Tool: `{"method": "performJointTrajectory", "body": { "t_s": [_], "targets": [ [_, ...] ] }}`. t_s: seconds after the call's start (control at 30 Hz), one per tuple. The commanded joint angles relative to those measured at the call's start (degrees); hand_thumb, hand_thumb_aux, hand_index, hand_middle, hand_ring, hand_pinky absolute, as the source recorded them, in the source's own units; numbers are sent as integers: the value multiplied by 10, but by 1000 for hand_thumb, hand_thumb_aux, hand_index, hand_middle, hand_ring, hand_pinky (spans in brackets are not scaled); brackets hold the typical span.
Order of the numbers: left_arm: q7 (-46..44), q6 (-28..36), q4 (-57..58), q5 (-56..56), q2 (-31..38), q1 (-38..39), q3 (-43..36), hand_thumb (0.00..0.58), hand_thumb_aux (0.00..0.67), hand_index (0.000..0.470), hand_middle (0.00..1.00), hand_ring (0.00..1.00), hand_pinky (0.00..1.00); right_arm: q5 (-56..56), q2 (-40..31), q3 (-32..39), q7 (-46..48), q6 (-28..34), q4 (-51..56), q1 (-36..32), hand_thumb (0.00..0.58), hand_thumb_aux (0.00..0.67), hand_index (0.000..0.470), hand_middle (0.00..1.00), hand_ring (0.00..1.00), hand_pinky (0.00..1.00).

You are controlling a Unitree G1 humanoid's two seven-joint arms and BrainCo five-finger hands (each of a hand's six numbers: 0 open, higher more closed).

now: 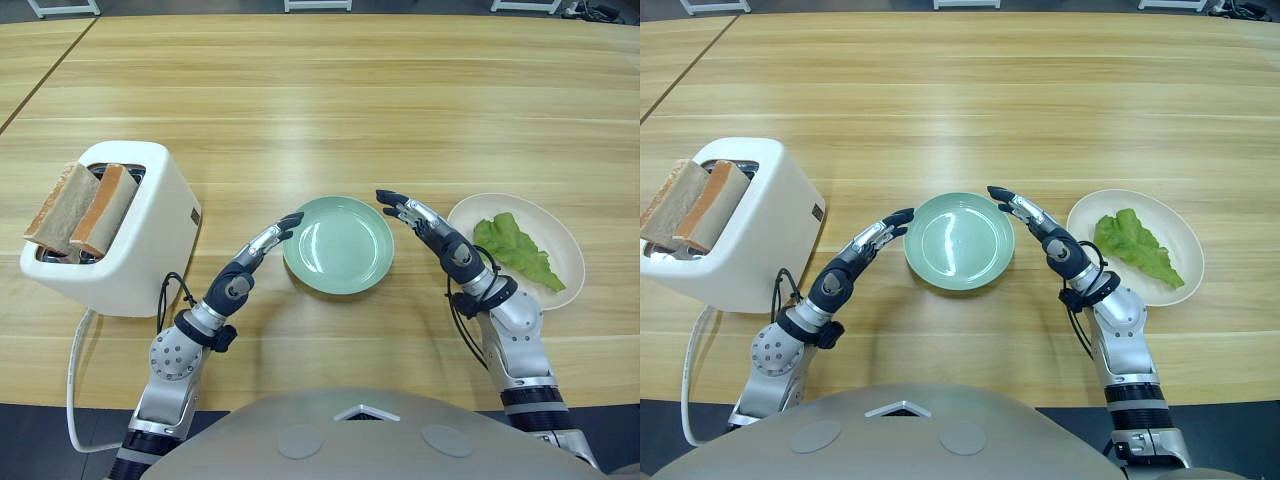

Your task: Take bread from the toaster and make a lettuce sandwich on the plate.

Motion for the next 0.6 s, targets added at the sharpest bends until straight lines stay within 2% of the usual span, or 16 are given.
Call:
{"method": "performJointTrajectory", "body": {
  "t_s": [0.03,0.27,0.33,0.4,0.5,0.6],
  "targets": [
    [-1,9,1,-3,2,0,0,0,0,0,0,0,0,-7,-2,-1,0,1,0,1,0,0,0,0,0,0],
    [2,12,-16,-13,-4,4,-1,0,0,0,0,0,0,-7,-2,-3,-1,-1,0,4,0,0,0,0,0,0],
    [16,28,-89,-29,-10,19,-5,0,0,0,0,0,0,-9,-1,-3,-3,-3,-2,7,0,0,0,0,0,0],
    [42,89,-193,-21,-1,30,17,0,0,0,0,0,0,-12,0,-1,-6,-4,-7,12,0,0,0,0,0,0],
    [86,190,-335,-23,35,15,155,0,0,0,0,0,0,-15,3,1,-9,-5,-13,18,0,0,0,0,0,0],
    [107,248,-379,3,97,-6,382,0,0,0,0,0,0,-17,5,5,-12,-3,-18,19,0,0,0,0,0,0]
  ]
}}
